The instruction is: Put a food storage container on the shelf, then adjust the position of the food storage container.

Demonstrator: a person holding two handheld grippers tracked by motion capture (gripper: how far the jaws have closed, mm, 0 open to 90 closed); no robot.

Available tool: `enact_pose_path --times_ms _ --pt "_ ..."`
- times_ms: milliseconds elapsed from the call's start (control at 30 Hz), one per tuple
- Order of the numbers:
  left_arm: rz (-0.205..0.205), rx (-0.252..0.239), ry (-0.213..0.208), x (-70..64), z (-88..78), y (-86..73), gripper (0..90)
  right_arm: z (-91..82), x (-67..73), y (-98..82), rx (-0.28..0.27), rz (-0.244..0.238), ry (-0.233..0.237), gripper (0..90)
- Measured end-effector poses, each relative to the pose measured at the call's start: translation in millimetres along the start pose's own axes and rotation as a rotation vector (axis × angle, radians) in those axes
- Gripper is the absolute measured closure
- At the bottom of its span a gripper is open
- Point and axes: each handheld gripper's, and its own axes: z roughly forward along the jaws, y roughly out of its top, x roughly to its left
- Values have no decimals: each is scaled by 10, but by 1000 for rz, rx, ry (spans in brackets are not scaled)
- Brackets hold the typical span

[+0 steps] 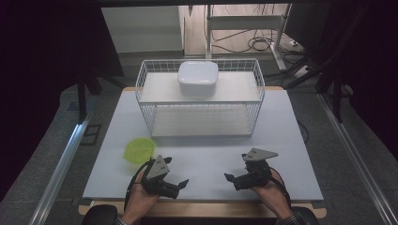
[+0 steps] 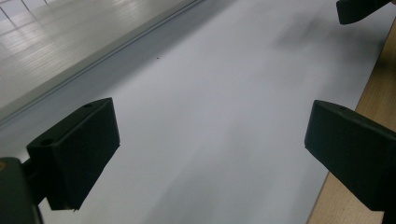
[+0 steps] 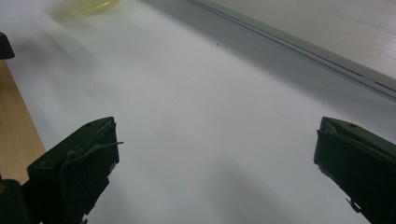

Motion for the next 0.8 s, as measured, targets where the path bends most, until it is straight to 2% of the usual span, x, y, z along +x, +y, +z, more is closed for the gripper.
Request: enact_pose_path --times_ms 67,167,267,400,433,467,567,667,800 --pt "-16 12 -3 11 4 11 28 11 -3 -3 2 -1 -1 0" --pt "-18 29 7 29 -3 38 25 21 -4 -3 7 -7 -2 2" --pt "-34 12 -7 67 -52 66 30 40 -9 -8 14 -7 -5 4" --pt "-22 -3 29 116 -156 102 100 61 -15 -20 21 -9 -6 8" --pt "-16 -6 46 134 -185 108 183 69 -18 -22 24 -10 -4 10" --pt "-9 -9 58 159 -215 112 183 69 -18 -22 24 -10 -4 10" --pt "-25 -22 66 267 -303 115 355 81 -17 -26 26 -12 0 14" --pt "-69 -37 76 402 -393 102 500 91 -17 -30 32 -12 4 17" --pt "-145 -75 100 573 -524 69 738 105 -20 -38 39 -10 6 21"
